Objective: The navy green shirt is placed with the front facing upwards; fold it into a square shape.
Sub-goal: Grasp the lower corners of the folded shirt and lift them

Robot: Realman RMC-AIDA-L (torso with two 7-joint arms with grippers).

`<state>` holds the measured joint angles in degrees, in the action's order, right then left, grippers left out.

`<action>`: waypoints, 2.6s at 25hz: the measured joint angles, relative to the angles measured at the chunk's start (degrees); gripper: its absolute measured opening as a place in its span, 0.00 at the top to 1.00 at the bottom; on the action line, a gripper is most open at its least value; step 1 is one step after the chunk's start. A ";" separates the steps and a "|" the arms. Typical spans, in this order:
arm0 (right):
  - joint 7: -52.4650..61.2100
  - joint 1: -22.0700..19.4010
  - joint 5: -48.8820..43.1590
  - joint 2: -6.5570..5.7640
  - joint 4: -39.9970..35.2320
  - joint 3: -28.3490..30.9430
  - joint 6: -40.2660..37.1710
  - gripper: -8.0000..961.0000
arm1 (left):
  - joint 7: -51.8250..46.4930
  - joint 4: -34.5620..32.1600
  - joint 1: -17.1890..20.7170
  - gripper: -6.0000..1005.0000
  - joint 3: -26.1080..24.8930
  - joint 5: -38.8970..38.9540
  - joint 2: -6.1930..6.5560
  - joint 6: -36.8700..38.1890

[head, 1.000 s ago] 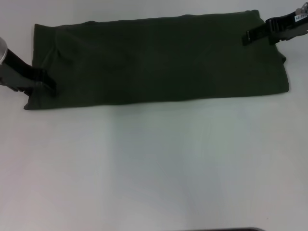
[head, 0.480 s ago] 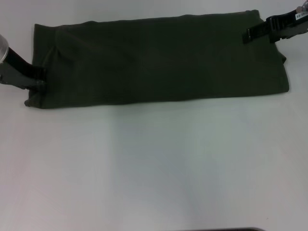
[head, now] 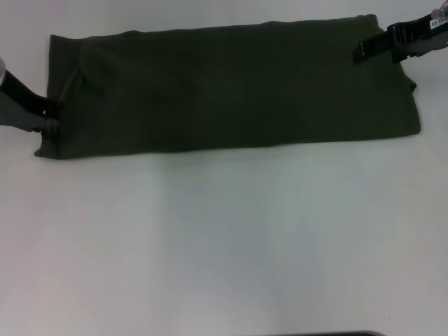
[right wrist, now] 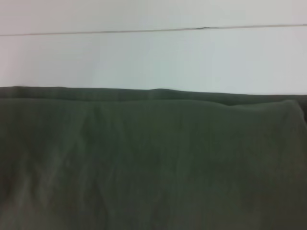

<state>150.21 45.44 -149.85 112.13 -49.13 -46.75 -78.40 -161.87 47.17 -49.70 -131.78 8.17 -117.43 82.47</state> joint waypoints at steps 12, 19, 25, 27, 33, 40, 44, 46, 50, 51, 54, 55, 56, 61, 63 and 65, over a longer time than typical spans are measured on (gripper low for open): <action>0.00 -0.13 0.00 -0.08 0.32 0.69 0.02 0.03 | 0.39 3.44 3.14 0.99 -0.50 0.41 0.41 3.27; 0.00 -0.05 0.00 -0.08 0.49 0.69 0.14 0.03 | 0.43 3.09 3.66 0.98 -0.49 0.29 0.52 2.91; 0.00 0.10 0.00 -0.08 0.54 0.69 0.13 0.03 | 0.34 3.74 3.55 0.97 -0.47 0.21 0.41 2.60; 0.00 0.10 0.00 -0.09 0.54 0.69 0.11 0.03 | -0.26 5.05 3.98 0.97 -0.56 0.13 0.41 2.39; 0.00 0.22 0.00 -0.08 0.53 0.69 0.01 0.03 | -2.10 11.29 6.18 0.83 -1.07 0.57 0.75 1.80; -0.47 0.29 0.02 -0.08 0.16 0.69 -0.65 0.03 | 4.68 12.94 6.65 0.62 -1.92 12.50 0.33 5.76; -1.80 -0.34 2.69 -0.52 -0.06 0.76 -1.75 0.03 | 9.12 12.35 6.67 0.63 -3.97 22.39 0.80 7.86; -2.96 -0.91 5.34 -0.90 -0.06 0.92 -2.61 0.03 | 10.32 11.32 6.49 0.62 -4.21 25.60 1.46 8.31; -5.93 -2.19 10.19 -1.44 -0.03 2.40 -5.79 0.03 | 10.40 9.40 6.11 0.58 -4.40 26.83 3.09 8.59; -6.87 -2.50 11.35 -1.49 -0.03 3.04 -6.67 0.03 | 10.41 9.24 6.24 0.57 -4.62 26.88 3.52 8.86; -9.67 -3.87 15.10 -1.68 -0.05 5.49 -9.24 0.03 | 11.12 9.52 6.97 0.55 -4.92 26.68 3.83 9.99; -10.37 -4.37 16.41 -1.73 -0.05 6.35 -10.08 0.03 | 11.66 10.02 7.48 0.54 -4.90 26.46 3.85 10.51; -10.98 -4.89 17.59 -1.84 -0.06 7.06 -10.68 0.03 | 11.92 10.30 7.85 0.53 -4.87 26.34 3.87 10.78; -11.64 -7.27 20.06 -2.32 -0.08 8.19 -11.96 0.03 | 11.21 10.57 10.02 0.42 -4.86 25.41 4.81 11.53; -11.44 -7.97 20.10 -2.41 -0.08 8.23 -12.41 0.03 | 9.72 9.86 10.51 0.37 -4.82 24.10 5.27 11.84; -11.39 -8.67 20.12 -2.45 -0.09 8.31 -12.86 0.03 | 8.43 9.21 10.63 0.35 -4.83 22.16 5.37 12.08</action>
<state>138.81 36.77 -129.74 109.68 -49.22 -38.44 -91.26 -153.44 56.38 -39.07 -136.61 30.33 -112.06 94.56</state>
